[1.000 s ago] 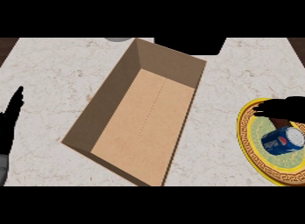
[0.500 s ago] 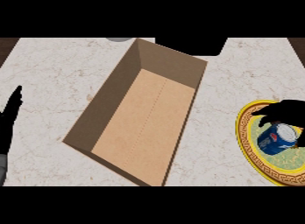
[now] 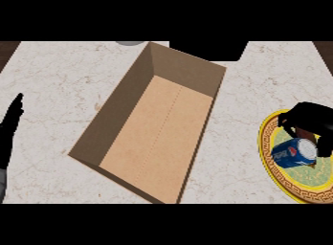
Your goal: Pick the sweet potato from the plate and place it in the cardboard box
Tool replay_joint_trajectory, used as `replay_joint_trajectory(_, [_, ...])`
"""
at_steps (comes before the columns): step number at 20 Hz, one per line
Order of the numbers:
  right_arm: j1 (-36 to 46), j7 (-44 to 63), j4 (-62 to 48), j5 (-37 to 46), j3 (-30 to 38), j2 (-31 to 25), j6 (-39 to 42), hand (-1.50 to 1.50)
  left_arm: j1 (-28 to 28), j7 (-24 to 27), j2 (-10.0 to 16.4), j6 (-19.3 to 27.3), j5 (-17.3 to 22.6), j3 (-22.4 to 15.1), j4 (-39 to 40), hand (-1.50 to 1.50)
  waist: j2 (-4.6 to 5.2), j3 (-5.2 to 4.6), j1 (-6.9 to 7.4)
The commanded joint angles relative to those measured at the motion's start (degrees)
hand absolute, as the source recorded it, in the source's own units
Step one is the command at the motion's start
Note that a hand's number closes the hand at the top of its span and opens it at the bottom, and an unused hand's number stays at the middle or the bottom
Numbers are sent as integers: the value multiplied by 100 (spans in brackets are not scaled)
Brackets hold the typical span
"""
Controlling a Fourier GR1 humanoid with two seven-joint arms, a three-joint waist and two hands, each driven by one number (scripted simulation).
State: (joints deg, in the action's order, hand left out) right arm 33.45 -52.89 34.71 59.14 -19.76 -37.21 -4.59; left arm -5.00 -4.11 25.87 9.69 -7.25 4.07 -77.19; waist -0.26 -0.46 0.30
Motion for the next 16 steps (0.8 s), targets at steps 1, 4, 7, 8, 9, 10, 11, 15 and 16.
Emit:
replay_joint_trajectory(1, [204,480,77,-365,459,359,185,150,35,150,-182,87,-84,-26,148,0,26,44,-16])
replay_joint_trajectory(4, [52,1455,107,-716,830,899,197,150,-39,-74,-103,90,-58,47,58,0,8,43,-56])
replay_joint_trajectory(7, [-245,1843,775,-904,1080,823,14,150,200,241,83,15,-15,257,167,0,-31,34,-148])
replay_joint_trajectory(8, [31,2033,1037,-1013,1218,740,189,150,45,113,-104,66,-92,90,291,0,-37,30,-209])
replay_joint_trajectory(9, [-164,2292,1289,-1015,1238,844,49,150,419,209,-11,-26,54,216,-54,0,-56,35,-132])
replay_joint_trajectory(10, [-13,2351,1303,-988,1292,821,89,150,17,134,-62,-37,-60,124,186,0,-4,40,-108])
replay_joint_trajectory(11, [-177,2403,1858,-1129,1332,722,274,150,219,201,-106,51,-64,167,96,0,-31,36,-147])
replay_joint_trajectory(15, [-237,2302,3097,-1713,1643,729,425,150,322,172,-46,-29,20,255,25,0,-72,35,-229])
replay_joint_trajectory(16, [-373,2133,3012,-1629,1641,958,-88,150,156,138,5,-94,-15,247,115,0,-15,43,-141])
